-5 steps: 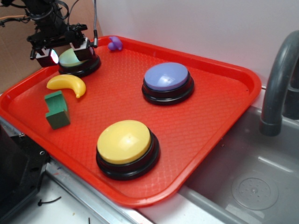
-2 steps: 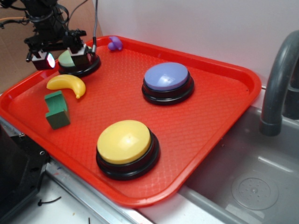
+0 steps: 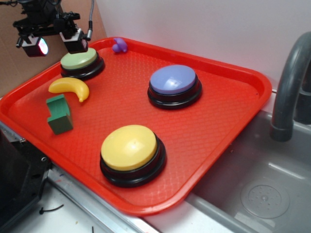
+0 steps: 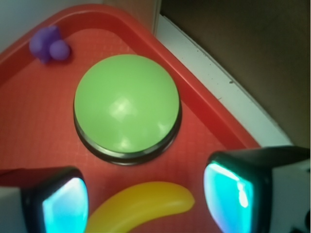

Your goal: Push the green button.

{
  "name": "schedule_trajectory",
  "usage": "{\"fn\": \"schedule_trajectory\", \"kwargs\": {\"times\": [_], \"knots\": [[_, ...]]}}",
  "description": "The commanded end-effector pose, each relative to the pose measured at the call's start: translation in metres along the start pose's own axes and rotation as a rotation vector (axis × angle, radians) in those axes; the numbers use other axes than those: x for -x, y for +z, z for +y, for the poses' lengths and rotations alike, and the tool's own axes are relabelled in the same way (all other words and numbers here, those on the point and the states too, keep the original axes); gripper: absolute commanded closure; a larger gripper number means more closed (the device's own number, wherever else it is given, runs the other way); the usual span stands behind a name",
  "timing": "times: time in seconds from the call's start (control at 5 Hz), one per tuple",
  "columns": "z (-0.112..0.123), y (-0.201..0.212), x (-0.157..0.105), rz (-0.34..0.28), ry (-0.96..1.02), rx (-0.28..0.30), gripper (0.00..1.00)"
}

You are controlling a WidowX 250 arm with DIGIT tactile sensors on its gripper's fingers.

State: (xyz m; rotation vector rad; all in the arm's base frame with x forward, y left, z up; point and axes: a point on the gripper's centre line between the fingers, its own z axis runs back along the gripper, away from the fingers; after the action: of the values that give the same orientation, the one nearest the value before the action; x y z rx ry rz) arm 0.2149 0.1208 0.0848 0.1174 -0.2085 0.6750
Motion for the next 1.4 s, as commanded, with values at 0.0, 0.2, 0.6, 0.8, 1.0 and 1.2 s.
{"fn": "schedule_trajectory", "kwargs": {"times": [0.0,0.2,0.6,0.8,1.0,1.2], "knots": [[0.004,0.047,-0.006,-0.091,-0.009,0.002,0.00],[0.000,0.057,0.000,-0.101,-0.020,0.000,0.00],[-0.006,0.089,0.018,-0.148,-0.103,0.086,0.00],[-0.013,0.103,0.026,-0.137,-0.174,0.108,0.00],[-0.023,0.113,0.033,-0.145,-0.222,0.116,0.00],[-0.033,0.126,0.041,-0.159,-0.264,0.126,0.00]]}}
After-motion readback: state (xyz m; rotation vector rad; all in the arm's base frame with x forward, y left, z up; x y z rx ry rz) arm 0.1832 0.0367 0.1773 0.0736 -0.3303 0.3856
